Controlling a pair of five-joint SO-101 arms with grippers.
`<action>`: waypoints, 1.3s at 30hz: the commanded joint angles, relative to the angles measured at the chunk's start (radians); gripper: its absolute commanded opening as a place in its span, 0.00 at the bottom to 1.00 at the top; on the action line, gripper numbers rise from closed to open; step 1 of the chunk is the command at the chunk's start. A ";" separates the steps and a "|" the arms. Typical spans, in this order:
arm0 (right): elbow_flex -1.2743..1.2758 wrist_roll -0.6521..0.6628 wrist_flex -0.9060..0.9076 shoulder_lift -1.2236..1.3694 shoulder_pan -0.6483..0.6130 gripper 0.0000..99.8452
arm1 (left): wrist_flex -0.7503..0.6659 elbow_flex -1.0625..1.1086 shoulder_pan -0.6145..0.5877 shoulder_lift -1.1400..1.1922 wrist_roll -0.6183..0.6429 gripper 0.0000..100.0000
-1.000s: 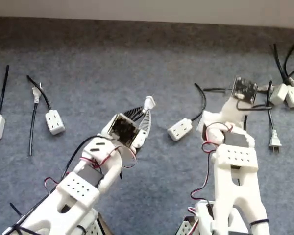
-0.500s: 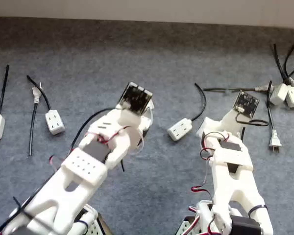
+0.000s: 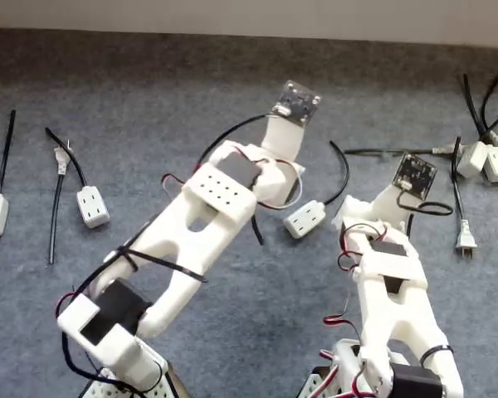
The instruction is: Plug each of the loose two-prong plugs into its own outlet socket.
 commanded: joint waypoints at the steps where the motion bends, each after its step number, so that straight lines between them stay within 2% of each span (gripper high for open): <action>1: -0.007 -0.023 -0.018 -0.001 0.035 0.12 | 0.009 -0.077 0.061 0.051 0.054 0.01; 6: -0.010 -0.157 -0.019 -0.001 0.147 0.12 | 0.127 -0.084 0.094 0.058 0.130 0.01; 15: -0.016 -0.158 -0.019 0.050 0.145 0.12 | 0.318 -0.189 0.099 -0.024 0.267 0.01; 24: -0.140 -0.163 0.068 0.174 0.153 0.12 | 0.315 -0.170 0.142 -0.025 0.265 0.01; 36: -0.151 -0.166 0.068 0.189 0.176 0.12 | 0.293 -0.154 0.142 0.108 0.269 0.01; 39: -0.151 -0.166 0.068 0.189 0.176 0.12 | 0.293 -0.159 0.143 0.108 0.302 0.01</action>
